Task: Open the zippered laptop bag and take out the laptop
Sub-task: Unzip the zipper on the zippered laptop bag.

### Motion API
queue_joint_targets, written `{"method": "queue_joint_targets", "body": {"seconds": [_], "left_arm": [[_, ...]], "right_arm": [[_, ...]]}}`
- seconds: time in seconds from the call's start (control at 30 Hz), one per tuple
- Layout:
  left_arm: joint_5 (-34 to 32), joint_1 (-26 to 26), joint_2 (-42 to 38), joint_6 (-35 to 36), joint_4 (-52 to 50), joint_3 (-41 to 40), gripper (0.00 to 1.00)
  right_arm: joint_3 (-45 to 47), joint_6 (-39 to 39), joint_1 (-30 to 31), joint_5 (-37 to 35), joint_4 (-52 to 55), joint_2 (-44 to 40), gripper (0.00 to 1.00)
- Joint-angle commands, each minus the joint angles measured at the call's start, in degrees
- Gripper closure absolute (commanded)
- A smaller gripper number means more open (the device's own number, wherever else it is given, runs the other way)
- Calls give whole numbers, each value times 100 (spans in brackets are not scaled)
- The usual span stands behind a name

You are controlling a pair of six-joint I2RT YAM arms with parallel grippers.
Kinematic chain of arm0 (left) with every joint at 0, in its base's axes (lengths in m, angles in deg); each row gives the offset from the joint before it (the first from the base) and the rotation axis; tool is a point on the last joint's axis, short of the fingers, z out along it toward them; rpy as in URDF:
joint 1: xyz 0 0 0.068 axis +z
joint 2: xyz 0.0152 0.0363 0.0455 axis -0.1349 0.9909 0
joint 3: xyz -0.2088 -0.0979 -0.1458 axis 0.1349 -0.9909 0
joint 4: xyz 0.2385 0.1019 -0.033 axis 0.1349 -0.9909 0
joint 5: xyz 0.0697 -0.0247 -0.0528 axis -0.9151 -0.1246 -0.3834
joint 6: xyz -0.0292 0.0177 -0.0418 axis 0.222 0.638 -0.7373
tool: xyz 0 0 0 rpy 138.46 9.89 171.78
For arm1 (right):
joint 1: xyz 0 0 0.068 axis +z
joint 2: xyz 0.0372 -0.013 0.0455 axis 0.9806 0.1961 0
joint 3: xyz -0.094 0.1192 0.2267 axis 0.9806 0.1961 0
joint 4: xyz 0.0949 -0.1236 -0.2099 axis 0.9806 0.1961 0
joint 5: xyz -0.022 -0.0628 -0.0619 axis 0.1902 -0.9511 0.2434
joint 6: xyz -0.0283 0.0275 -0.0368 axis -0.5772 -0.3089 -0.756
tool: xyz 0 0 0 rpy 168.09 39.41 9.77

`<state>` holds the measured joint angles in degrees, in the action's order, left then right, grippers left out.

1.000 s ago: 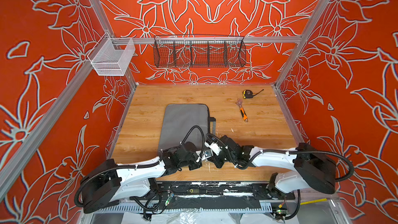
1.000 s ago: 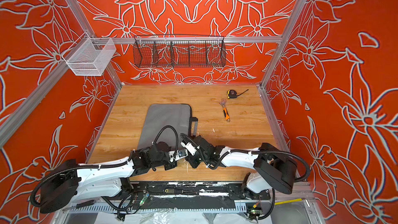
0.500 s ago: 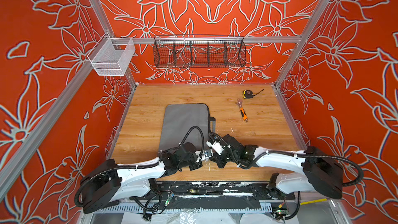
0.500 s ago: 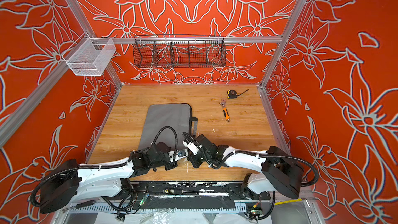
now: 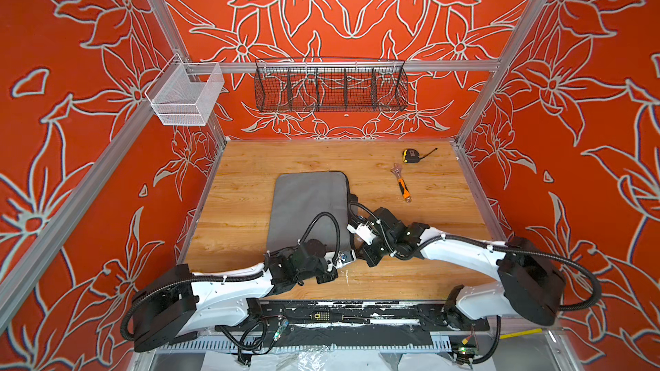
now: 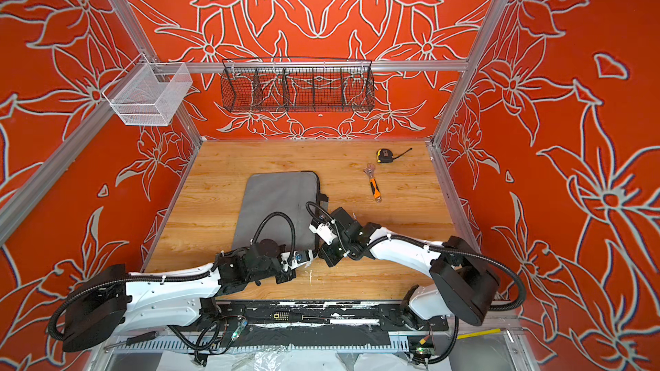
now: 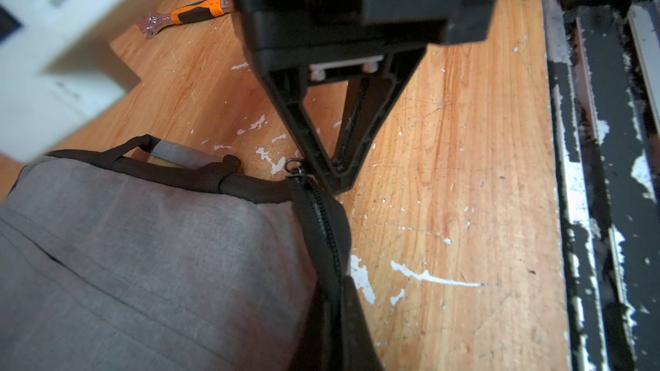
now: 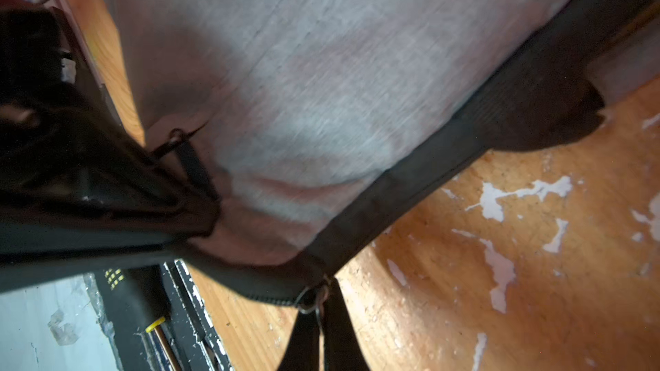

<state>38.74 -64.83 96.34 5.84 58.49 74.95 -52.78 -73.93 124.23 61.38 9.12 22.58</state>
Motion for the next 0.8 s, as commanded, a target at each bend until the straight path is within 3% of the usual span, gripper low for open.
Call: {"method": "queue_joint_targets", "body": {"seconds": [0.0,0.43,0.57,0.77], "left_arm": [[66,-137,-342,34,-633,-59,100],[242,-178,-1464,-579,-1014,-408,100],[193,-231,-1521,-677,-1191,-324,100],[111,-269,-2279,-948,-1356,-480,100]], "right_arm": [[-281,-301,-412,-613,400,344,100],[-163,0,-759,-677,-953,813,100],[-288,-25,-1046,-518,-1080,964,100],[-446,-27,-1296,-487,-1251,1225,100]]}}
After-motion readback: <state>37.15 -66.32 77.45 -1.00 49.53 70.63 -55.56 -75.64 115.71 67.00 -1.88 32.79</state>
